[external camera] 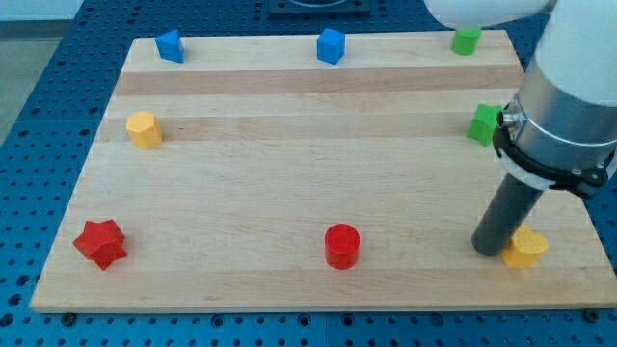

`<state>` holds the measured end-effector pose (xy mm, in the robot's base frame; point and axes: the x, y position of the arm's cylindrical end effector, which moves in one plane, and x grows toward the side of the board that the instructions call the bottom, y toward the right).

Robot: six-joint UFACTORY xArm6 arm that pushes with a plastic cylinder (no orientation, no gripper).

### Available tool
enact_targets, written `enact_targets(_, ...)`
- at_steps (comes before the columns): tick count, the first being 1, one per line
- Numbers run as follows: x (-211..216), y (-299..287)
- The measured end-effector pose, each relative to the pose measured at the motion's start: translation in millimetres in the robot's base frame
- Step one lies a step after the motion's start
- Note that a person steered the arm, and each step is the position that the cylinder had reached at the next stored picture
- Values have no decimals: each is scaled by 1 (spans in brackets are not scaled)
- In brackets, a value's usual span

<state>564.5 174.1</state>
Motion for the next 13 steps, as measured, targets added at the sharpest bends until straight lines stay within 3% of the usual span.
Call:
enact_targets(2,-7,-3)
enact_targets(5,-69,-61)
enact_targets(6,-90,-44)
enact_targets(10,-155,121)
enact_targets(13,-176,46)
